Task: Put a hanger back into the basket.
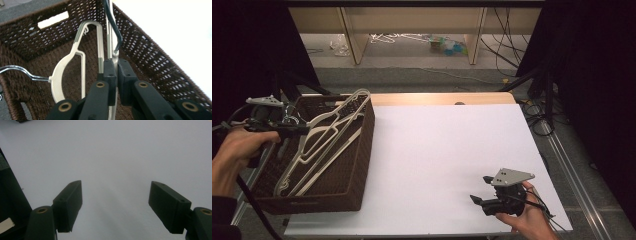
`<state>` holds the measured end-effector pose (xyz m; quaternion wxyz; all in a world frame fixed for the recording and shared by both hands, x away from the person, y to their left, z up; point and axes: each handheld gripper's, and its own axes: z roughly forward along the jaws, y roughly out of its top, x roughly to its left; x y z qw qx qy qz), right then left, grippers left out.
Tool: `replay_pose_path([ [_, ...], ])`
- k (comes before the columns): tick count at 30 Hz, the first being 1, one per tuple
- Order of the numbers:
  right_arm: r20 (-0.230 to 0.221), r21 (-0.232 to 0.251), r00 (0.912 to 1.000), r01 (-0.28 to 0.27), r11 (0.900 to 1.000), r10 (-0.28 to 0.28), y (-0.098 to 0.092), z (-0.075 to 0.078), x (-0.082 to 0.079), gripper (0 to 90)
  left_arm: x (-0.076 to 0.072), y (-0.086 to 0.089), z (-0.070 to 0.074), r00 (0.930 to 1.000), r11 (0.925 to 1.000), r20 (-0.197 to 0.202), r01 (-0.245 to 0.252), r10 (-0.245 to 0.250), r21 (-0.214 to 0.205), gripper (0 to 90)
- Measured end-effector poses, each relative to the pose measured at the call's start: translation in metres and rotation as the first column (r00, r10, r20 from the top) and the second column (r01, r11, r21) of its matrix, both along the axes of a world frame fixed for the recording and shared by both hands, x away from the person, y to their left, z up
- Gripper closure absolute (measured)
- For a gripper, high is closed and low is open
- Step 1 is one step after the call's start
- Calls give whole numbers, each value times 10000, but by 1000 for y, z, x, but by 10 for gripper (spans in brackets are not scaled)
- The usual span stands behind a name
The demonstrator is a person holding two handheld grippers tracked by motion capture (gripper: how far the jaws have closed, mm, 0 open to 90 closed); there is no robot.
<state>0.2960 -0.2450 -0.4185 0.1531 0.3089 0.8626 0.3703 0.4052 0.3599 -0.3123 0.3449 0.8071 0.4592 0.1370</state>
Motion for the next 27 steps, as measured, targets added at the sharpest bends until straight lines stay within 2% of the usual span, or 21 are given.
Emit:
replay_pose_path([
  [3,-51,-6,10000,-9,10000,9,0,0,0,282,1,6,-7,9997,9997,19,-251,251,-17,856],
  [5,-22,38,10000,25,10000,-25,0,0,0,282,0,9,-11,9998,9997,-44,-215,216,84,856],
  [6,-22,38,10000,25,10000,-25,0,0,0,282,-1,10,-13,9996,9998,-174,-215,215,1,856],
  [10,-69,-38,10000,14,10000,-15,0,-1,1,282,2,12,-25,9998,9992,-141,-146,141,-385,855],
  [13,-50,-53,10000,-40,10000,40,0,-1,0,282,6,6,-31,9997,9998,-218,-54,49,-205,854],
  [16,-13,-46,10000,-35,10000,35,1,-2,0,282,14,-2,-40,9994,9998,-290,-206,208,61,853],
  [19,-91,-58,9999,-66,10000,65,0,-2,0,282,20,-1,-50,9970,9970,-137,-761,762,102,841],
  [22,-100,-26,9999,-28,10000,28,-1,-2,0,282,21,6,-54,9940,9928,-24,-1090,1092,497,821],
  [24,-173,-18,9998,18,10000,-18,-1,-2,1,282,20,10,-57,9876,9860,89,-1572,1569,553,806],
  [26,-190,-21,9998,14,10000,-15,-1,-3,1,282,20,12,-61,9775,9762,211,-2105,2097,513,790],
  [27,-166,-49,9999,-25,10000,24,-1,-3,1,282,20,15,-63,9767,9741,222,-2146,2136,713,763],
])
